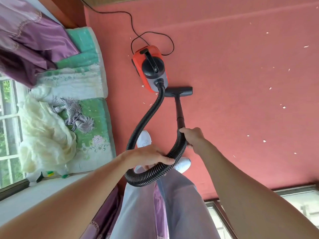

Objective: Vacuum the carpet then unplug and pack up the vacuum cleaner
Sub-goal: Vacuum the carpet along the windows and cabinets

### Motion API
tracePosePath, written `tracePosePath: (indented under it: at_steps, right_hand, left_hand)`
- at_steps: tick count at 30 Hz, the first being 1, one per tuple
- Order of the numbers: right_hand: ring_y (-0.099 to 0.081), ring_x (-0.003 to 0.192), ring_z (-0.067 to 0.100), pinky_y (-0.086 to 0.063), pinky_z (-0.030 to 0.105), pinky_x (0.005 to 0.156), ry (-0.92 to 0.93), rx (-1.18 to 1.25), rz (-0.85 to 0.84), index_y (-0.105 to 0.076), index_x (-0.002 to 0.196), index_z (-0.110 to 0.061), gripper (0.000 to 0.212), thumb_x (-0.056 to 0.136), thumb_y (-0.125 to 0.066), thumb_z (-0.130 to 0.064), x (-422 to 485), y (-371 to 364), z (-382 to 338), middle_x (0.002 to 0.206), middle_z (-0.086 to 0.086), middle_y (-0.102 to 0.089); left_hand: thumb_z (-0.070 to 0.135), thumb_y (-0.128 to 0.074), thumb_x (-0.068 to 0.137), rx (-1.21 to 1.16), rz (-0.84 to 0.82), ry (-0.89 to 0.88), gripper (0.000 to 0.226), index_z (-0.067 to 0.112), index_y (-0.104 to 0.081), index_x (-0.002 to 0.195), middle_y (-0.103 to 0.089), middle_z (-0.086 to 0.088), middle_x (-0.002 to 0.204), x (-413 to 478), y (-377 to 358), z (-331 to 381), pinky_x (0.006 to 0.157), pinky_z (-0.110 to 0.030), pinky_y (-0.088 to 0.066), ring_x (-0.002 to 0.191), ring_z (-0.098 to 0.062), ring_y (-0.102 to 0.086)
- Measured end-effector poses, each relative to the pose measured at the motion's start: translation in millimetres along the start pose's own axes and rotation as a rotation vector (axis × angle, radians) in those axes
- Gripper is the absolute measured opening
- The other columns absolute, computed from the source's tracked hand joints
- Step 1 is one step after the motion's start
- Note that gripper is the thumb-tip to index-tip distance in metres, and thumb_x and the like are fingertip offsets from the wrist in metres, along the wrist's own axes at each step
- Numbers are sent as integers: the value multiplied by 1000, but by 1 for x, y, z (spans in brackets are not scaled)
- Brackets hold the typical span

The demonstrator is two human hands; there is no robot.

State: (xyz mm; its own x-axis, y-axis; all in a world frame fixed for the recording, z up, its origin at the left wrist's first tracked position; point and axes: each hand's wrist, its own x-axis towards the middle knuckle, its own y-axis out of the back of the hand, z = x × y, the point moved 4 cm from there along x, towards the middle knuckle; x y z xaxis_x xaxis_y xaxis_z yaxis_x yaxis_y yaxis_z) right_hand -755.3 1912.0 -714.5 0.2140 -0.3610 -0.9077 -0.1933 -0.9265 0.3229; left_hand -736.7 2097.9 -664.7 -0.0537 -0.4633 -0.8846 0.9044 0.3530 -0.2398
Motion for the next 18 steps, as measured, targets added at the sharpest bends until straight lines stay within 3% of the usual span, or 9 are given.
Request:
tracePosePath:
  at_steps: [5,8,12,15,18]
  right_hand:
    - [-48,49,17,-36,18,37,-120,34,-52,-61,96,1,25,84,-66,-20,-23,5,32,62,6,-53]
    - [-45,45,17,-35,17,35,-160,128,-36,-61,97,3,28,85,-67,-21,-29,11,41,58,6,-49]
    - [-49,53,18,-37,18,37,-167,259,-22,-59,106,0,31,87,-67,-23,-23,16,25,69,10,-55]
    - [-53,61,19,-41,22,44,-146,364,7,-58,103,-4,26,87,-66,-23,-14,25,11,80,13,-61]
    - [-56,64,20,-44,24,51,-124,488,23,-58,104,-5,27,85,-68,-22,-7,49,6,81,13,-62]
  left_hand:
    - [55,-77,74,107,-195,92,39,23,-80,96,-80,-4,96,-9,-5,-2,85,-36,-61,91,-22,-77]
    - [54,-78,73,152,-232,109,34,26,-81,91,-79,-5,97,-14,-2,8,82,-32,-62,92,-24,-76]
    - [52,-75,79,214,-105,66,42,17,-79,102,-79,-7,98,-12,9,31,72,-26,-62,91,-23,-76]
    - [49,-74,84,208,24,-18,30,19,-79,84,-76,4,73,-9,11,49,53,-13,-50,64,-9,-71]
    - [54,-70,85,236,107,-101,41,13,-78,90,-73,7,71,-2,5,69,57,-15,-47,62,-6,-67]
